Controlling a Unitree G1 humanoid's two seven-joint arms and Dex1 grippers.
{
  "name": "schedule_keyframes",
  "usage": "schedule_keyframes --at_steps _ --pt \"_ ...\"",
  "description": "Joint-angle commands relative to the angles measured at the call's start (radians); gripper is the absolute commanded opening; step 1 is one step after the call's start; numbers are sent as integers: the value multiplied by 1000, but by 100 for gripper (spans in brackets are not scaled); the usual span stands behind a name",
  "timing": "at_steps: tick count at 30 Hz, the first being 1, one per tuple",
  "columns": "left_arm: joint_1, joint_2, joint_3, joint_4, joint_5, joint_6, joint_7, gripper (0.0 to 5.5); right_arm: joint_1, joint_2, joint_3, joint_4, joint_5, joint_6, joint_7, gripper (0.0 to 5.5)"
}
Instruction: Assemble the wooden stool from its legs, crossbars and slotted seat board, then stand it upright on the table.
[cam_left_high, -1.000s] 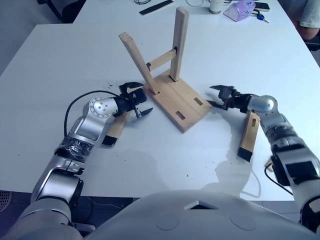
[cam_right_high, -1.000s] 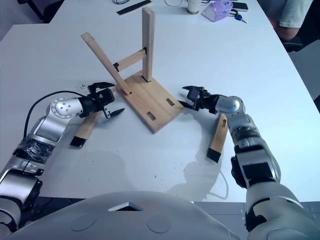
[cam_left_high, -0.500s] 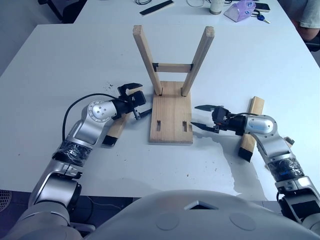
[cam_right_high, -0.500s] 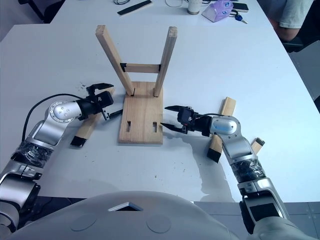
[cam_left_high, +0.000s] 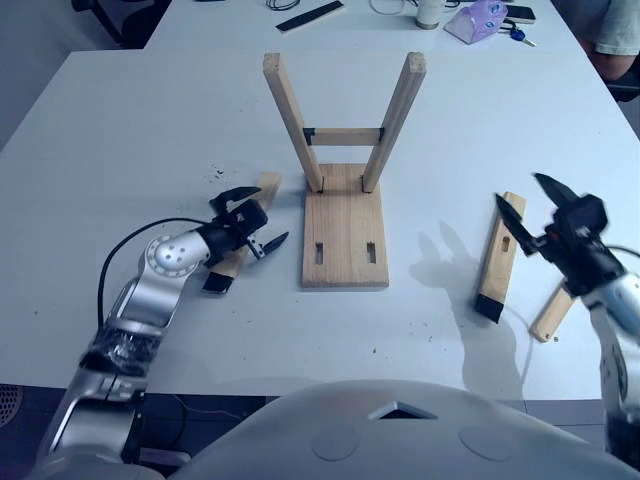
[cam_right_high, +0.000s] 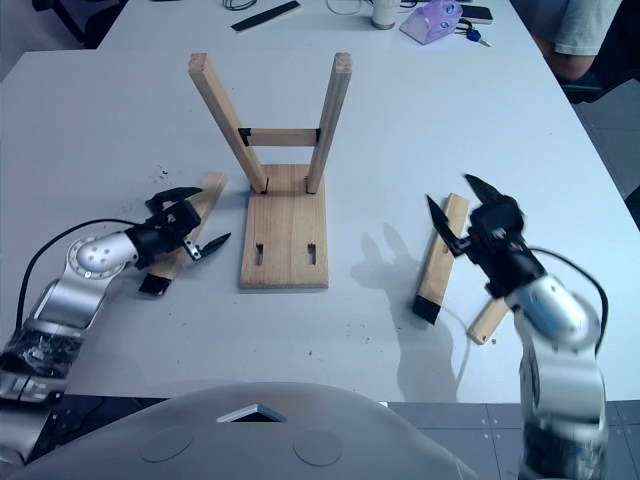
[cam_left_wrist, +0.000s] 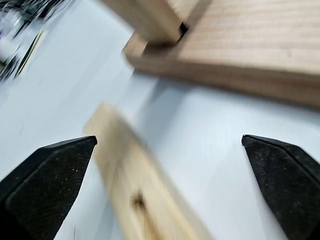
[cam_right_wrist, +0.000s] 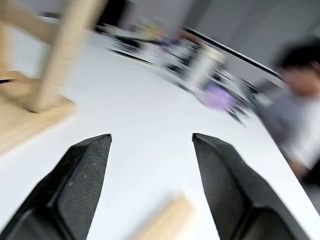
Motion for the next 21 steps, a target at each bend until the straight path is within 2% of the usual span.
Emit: schedule_keyframes --at_steps 1,6,12,21 --pt "142 -6 18 -42 19 83 39 538 228 189 -14 -143 -28 176 -172 298" --pt "139 -8 21 -54 23 101 58 538 262 276 -62 -142 -34 302 -283 298" --pt "166 -8 -1 -87 27 112 59 540 227 332 -66 -125 17 461 -322 388" --pt "116 31 -11 -62 27 107 10 540 178 457 -65 -70 79 532 -383 388"
